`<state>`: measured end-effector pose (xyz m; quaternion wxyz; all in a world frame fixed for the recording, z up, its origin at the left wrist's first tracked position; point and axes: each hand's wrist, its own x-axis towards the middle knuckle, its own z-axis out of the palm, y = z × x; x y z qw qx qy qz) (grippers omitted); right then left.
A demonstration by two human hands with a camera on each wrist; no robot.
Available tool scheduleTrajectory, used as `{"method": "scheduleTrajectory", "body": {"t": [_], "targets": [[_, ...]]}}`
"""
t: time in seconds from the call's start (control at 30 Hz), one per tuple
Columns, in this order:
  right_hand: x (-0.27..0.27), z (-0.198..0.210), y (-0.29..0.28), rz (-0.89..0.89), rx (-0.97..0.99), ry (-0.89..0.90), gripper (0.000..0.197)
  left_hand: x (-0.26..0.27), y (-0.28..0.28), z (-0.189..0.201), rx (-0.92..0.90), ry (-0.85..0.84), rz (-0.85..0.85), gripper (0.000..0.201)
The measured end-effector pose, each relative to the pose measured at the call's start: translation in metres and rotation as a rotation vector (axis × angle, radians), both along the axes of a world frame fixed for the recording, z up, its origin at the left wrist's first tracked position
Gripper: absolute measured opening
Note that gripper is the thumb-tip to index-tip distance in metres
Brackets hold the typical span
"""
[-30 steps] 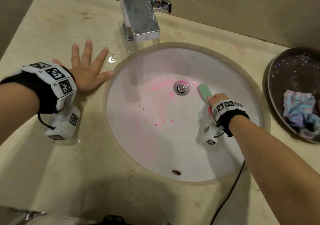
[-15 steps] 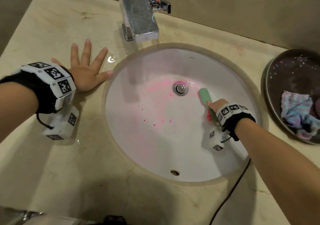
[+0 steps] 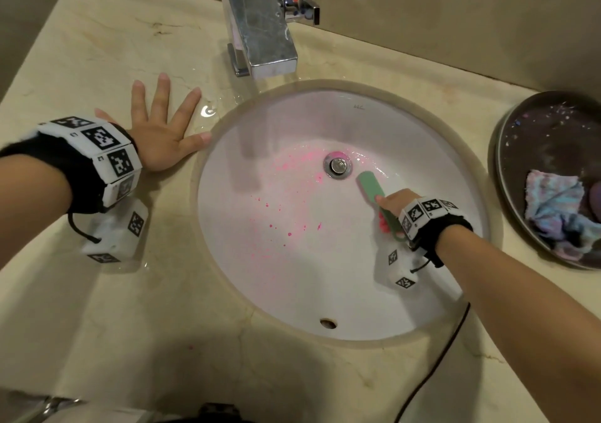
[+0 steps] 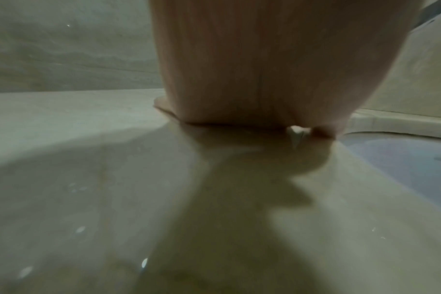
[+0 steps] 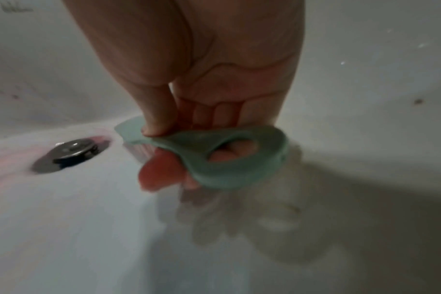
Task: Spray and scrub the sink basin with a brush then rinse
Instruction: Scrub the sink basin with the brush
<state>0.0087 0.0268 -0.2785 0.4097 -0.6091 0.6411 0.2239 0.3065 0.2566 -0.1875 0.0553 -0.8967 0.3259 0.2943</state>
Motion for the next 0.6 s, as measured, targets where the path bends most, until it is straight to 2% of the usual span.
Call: {"method": "scheduleTrajectory", "body": {"t": [0.1, 0.17, 0.27, 0.33, 0.47, 0.6], "targets": [[0.007, -0.001, 0.010, 0.055, 0.052, -0.003, 0.033, -0.001, 0.000, 0.001, -0.001, 0.005, 0.000, 0.068], [0.015, -0.003, 0.004, 0.030, -0.003, -0.027, 0.032, -0.001, 0.000, 0.002, -0.003, 0.004, 0.002, 0.068], [0.021, -0.005, -0.010, -0.023, -0.096, -0.027, 0.041, -0.002, 0.000, 0.001, 0.001, 0.004, 0.003, 0.068], [0.022, -0.007, -0.013, 0.007, -0.120, -0.023, 0.044, -0.001, 0.000, 0.001, 0.002, 0.001, 0.000, 0.068], [0.025, -0.004, -0.005, 0.032, -0.030, -0.008, 0.032, 0.001, 0.000, 0.000, -0.002, 0.002, -0.005, 0.068], [0.029, -0.010, -0.024, 0.089, -0.182, 0.043, 0.045, 0.001, 0.000, 0.000, 0.004, 0.011, -0.011, 0.068]]}}
